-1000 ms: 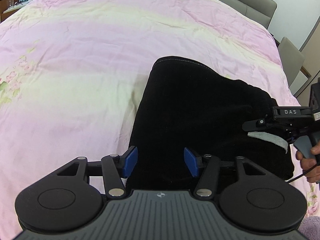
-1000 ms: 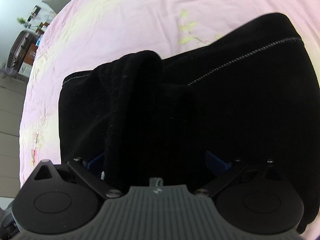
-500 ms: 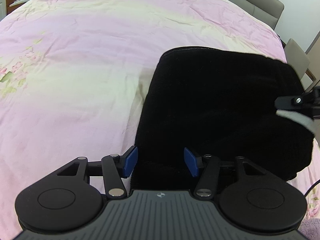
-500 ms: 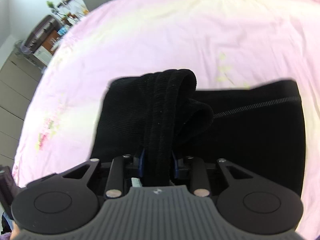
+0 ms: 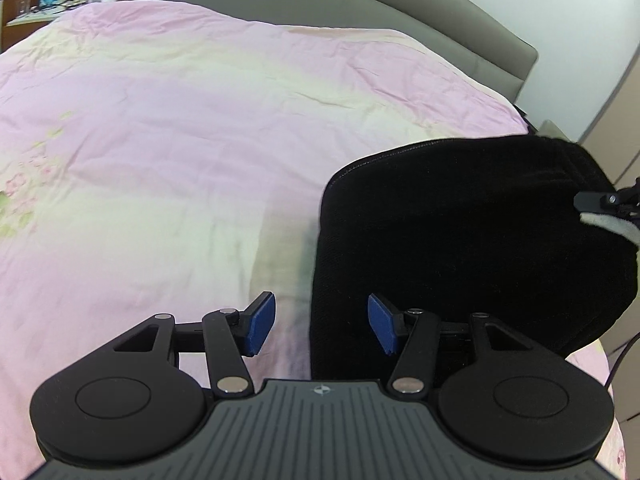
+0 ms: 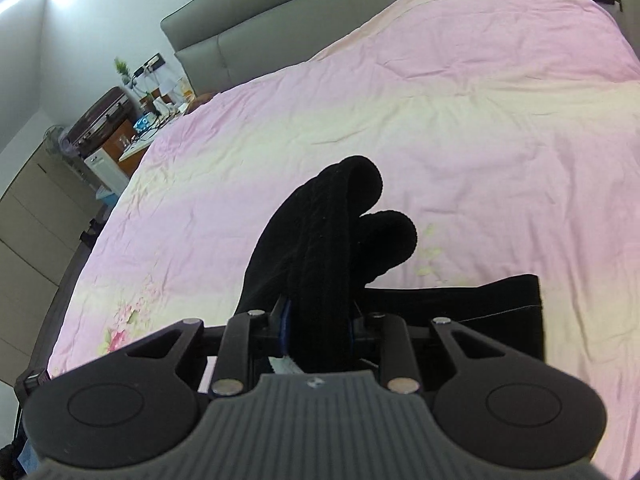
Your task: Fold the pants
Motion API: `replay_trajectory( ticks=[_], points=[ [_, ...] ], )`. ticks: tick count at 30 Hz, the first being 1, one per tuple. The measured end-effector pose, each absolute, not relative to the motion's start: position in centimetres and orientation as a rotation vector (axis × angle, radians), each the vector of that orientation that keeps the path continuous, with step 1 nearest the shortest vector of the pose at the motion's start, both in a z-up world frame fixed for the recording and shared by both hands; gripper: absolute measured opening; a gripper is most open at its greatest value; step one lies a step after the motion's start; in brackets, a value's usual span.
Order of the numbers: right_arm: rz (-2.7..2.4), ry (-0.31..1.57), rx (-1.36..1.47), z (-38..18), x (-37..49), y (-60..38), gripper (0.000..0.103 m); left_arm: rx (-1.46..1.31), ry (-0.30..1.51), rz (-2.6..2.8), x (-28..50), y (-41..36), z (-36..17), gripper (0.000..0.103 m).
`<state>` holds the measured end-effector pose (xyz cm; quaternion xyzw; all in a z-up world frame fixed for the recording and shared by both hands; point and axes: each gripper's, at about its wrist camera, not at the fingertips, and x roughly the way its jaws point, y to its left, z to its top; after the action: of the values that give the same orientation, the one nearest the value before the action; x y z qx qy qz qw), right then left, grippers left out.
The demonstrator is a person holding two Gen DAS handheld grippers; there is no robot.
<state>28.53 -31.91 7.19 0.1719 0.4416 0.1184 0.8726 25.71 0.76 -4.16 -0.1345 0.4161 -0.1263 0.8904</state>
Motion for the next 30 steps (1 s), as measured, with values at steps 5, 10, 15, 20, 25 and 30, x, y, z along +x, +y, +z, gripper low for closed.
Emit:
replay_trajectory(
  ticks=[5,10,15,20,25,30],
  points=[
    [0.137,0.980,0.428,2.6,27.8,-37.7,0.021,-0.233,0.886,-0.331,26.7,-2.6,-5.3,0.062],
    [0.046,1.053,0.523,-4.0,27.8,-42.0,0.021,-0.124,0.932,-0.344,27.8,-5.5,-7.4,0.057],
    [0.010,1.083,0.540,-8.3,27.5,-43.0,0.029,-0.034,1.010,-0.313,29.3,-6.8,-10.1,0.054],
    [0.008,1.148,0.497,-8.8,27.9,-43.3,0.054,-0.008,1.033,-0.287,29.6,-7.0,-10.2,0.054],
    [0.031,1.109,0.302,-5.4,27.7,-42.2,0.059,0.000,0.890,-0.294,28.4,-7.2,-6.6,0.053],
    [0.075,0.969,0.077,-1.3,27.8,-39.3,0.043,-0.002,0.818,-0.274,30.6,-9.1,-4.7,0.053]
  ],
)
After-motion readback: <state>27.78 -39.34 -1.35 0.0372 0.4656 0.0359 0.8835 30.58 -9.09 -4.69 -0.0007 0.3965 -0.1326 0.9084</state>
